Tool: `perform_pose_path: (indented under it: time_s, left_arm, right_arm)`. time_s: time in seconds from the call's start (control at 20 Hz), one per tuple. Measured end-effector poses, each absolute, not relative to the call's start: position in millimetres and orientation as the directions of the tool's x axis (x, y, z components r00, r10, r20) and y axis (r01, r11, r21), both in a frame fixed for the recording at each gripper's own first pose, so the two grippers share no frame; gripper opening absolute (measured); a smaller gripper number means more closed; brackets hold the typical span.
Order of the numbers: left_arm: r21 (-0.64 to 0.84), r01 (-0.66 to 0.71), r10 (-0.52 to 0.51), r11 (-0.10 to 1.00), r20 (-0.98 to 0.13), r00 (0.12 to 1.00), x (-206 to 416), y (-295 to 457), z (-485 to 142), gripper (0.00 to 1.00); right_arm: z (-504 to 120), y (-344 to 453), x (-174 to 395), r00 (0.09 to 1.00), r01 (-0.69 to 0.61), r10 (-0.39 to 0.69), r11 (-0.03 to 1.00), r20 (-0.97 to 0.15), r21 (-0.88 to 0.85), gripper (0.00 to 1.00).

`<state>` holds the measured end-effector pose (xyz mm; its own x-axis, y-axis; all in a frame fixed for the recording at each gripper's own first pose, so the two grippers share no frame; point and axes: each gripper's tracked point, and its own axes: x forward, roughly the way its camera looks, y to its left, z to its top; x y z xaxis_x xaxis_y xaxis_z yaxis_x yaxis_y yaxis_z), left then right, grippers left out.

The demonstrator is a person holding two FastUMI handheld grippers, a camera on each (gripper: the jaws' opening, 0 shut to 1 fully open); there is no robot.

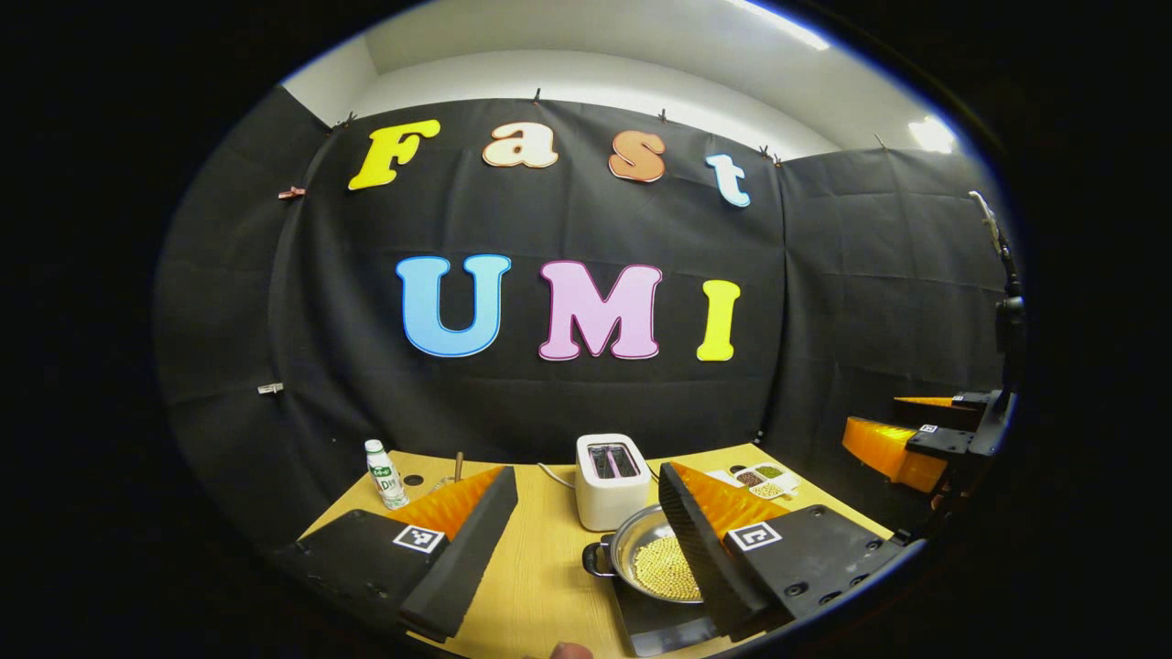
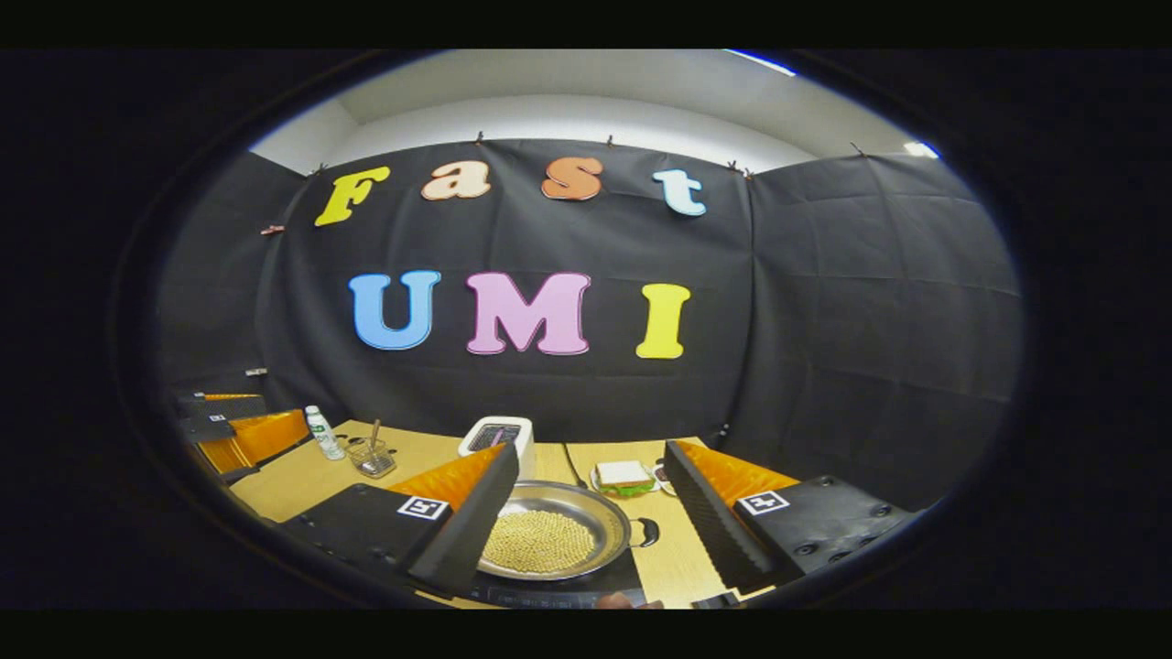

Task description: First push the handle of the pot to place it horizontally, then grasp the pot with both hands and set it on the induction cooktop.

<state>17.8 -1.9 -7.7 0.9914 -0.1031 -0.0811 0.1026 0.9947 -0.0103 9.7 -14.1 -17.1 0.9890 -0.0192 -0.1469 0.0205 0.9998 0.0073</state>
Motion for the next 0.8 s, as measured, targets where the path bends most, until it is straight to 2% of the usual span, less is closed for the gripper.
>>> perform_pose_path:
  time_s: [0.8]
  left_arm:
    - [-0.001, 0.077, -0.077, 0.997, -0.098, 0.992, 18.3, 9.2, -11.1, 0.97]
  right_arm:
    - [-21.7, -8.6, 6.6, 0.985, 0.003, 0.002, 1.000, -0.172, 0.028, 0.99]
